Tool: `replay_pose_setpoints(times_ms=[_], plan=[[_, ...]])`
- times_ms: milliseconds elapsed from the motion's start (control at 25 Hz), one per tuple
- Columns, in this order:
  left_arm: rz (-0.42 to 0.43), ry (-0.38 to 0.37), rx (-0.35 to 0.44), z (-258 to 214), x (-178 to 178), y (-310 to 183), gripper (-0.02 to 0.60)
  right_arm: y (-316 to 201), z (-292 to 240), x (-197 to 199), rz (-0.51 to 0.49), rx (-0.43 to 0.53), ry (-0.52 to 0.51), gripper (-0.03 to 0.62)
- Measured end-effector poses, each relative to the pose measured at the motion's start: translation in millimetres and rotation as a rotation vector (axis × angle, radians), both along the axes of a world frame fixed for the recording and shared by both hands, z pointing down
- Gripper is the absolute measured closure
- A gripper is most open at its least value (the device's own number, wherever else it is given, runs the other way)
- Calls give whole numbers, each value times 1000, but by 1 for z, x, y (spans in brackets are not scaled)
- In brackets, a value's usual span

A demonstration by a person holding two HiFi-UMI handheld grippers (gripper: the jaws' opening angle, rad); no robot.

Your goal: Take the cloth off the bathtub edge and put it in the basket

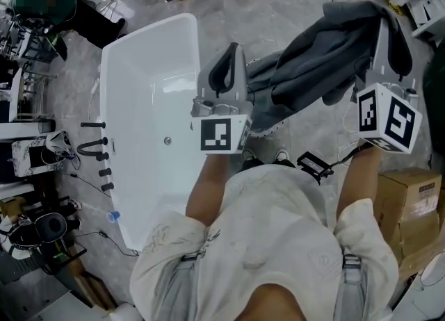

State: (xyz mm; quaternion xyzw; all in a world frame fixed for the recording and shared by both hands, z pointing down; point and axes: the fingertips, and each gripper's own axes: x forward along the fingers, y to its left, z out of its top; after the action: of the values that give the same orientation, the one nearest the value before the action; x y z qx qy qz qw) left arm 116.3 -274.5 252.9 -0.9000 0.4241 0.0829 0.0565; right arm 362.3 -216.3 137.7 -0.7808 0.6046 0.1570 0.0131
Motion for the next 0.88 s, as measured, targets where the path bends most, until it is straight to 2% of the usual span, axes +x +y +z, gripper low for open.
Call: replay_pose_setpoints(times_ms=[440, 600, 880], plan=[[-17, 8, -12, 3, -9, 1, 581, 10, -13, 12, 39, 26, 9, 551], [9, 9, -11, 1, -7, -1, 581, 10, -11, 5, 54, 20, 16, 551], [87, 20, 3, -6, 33, 4, 581, 22, 17, 13, 73, -44, 12, 551]])
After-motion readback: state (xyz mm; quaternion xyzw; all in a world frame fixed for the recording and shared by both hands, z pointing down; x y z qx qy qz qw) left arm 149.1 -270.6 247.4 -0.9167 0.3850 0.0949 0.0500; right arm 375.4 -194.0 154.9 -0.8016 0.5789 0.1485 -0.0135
